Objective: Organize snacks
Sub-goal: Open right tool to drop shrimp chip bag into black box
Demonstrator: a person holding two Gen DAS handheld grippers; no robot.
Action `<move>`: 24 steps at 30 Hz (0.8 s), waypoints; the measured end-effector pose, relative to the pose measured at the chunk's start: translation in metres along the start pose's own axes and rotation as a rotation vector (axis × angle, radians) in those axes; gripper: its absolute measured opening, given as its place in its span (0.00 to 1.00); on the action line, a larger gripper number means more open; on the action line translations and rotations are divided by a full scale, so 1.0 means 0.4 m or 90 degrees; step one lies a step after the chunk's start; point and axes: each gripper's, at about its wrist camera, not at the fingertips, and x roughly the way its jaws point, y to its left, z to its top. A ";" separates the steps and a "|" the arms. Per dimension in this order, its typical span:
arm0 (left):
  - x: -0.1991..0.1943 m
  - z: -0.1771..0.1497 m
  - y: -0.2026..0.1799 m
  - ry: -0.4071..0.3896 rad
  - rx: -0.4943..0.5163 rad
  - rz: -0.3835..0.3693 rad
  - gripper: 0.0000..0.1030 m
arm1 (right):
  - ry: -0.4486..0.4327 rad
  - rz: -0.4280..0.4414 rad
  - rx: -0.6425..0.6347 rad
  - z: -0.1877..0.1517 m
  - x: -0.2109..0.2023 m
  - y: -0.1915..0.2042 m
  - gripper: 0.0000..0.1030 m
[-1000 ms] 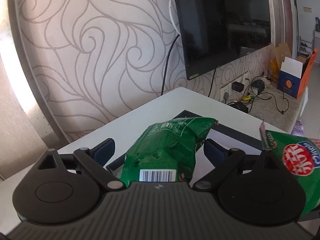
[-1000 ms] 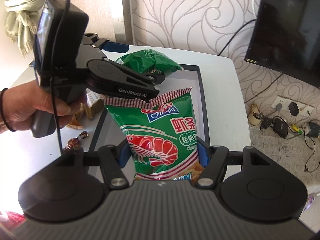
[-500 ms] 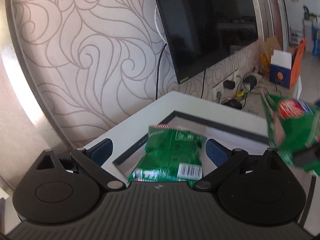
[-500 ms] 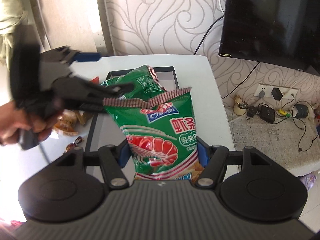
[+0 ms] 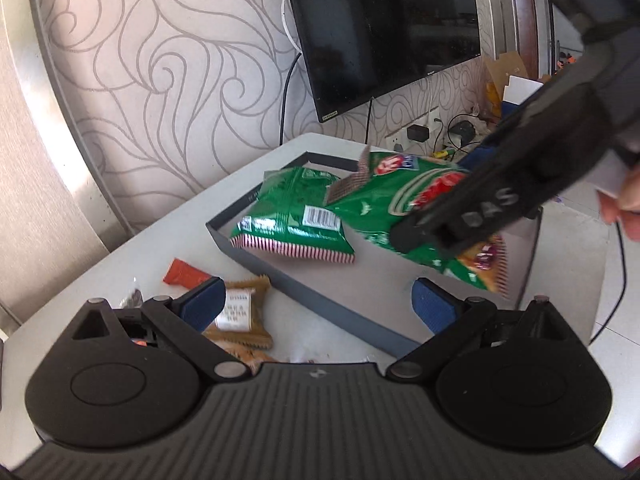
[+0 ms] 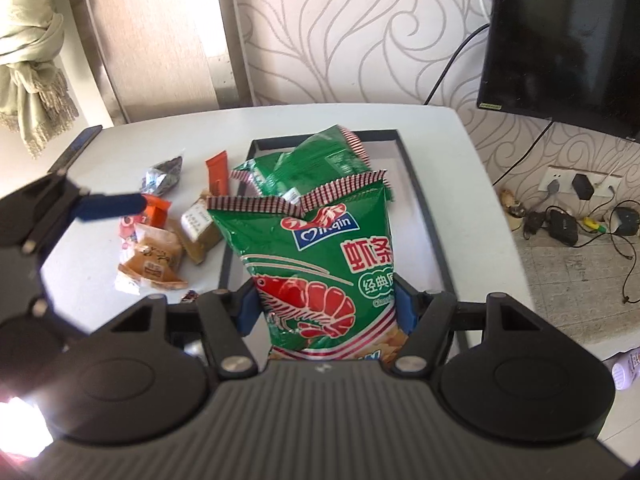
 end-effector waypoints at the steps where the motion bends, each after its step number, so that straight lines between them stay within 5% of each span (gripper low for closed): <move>1: -0.009 -0.009 -0.003 0.003 -0.001 -0.001 0.98 | 0.004 -0.007 -0.002 -0.002 0.009 0.005 0.66; 16: -0.084 -0.092 -0.009 0.009 0.012 -0.016 0.98 | 0.051 -0.089 0.015 -0.040 0.051 0.010 0.69; 24: -0.101 -0.122 0.011 0.014 -0.008 -0.016 0.98 | 0.029 -0.104 0.026 -0.060 0.004 0.029 0.72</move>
